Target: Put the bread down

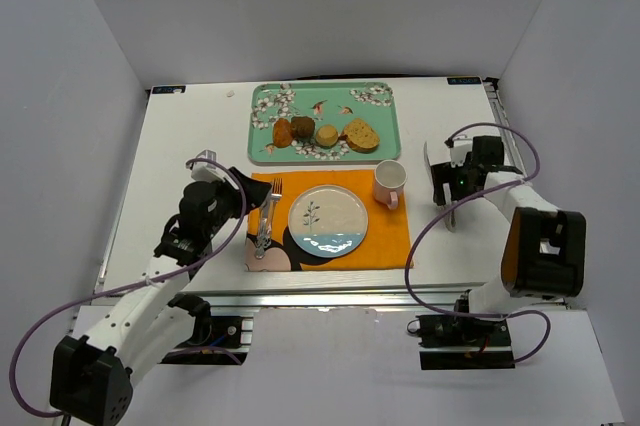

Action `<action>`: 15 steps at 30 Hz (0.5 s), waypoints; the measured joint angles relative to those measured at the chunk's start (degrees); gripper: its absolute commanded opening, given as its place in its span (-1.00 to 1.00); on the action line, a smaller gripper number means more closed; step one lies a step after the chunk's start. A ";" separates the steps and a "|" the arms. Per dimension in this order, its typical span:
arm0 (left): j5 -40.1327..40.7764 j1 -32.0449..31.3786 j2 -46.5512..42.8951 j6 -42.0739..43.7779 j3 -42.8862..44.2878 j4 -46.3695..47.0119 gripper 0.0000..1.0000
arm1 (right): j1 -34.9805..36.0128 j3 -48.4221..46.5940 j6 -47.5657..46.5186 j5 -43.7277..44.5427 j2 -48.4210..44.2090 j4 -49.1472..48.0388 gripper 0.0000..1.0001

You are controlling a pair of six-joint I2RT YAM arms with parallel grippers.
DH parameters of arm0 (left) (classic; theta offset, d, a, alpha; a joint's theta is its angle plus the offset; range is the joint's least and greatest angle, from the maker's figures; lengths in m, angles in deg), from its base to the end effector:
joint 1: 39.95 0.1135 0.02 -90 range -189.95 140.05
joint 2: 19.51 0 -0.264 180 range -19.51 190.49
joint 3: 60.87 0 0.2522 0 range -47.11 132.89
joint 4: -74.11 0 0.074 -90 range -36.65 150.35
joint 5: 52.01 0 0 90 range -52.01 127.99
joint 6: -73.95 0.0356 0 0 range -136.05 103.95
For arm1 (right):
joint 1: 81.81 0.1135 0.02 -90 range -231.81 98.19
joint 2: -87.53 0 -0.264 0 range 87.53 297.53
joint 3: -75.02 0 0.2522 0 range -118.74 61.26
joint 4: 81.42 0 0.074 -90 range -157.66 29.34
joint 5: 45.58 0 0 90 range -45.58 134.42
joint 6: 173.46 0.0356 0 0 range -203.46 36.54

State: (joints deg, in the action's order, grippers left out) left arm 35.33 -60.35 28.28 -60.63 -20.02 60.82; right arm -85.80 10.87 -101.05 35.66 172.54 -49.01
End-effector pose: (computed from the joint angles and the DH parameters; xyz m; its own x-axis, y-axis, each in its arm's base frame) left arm 0.1829 -0.0698 0.2407 -0.5039 -0.5607 -0.6571 0.0496 0.7407 -0.6700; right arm 0.2977 -0.0153 0.1992 -0.7555 -0.2467 -0.6070 -0.2627 0.9627 -0.0644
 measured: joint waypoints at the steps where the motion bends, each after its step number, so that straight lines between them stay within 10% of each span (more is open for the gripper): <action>1: 0.02 0.00 -0.68 -0.02 -0.13 -0.07 0.38 | 0.50 0.00 0.76 0.83 1.31 -0.31 0.79; 15: 2.32 0.00 -11.06 -2.56 -3.41 -3.61 0.38 | 3.39 -2.80 10.16 8.72 11.63 -6.56 0.22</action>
State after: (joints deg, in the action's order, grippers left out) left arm 37.65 -60.35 17.22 -63.19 -23.43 57.21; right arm -82.41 8.07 -90.88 44.39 184.17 -55.56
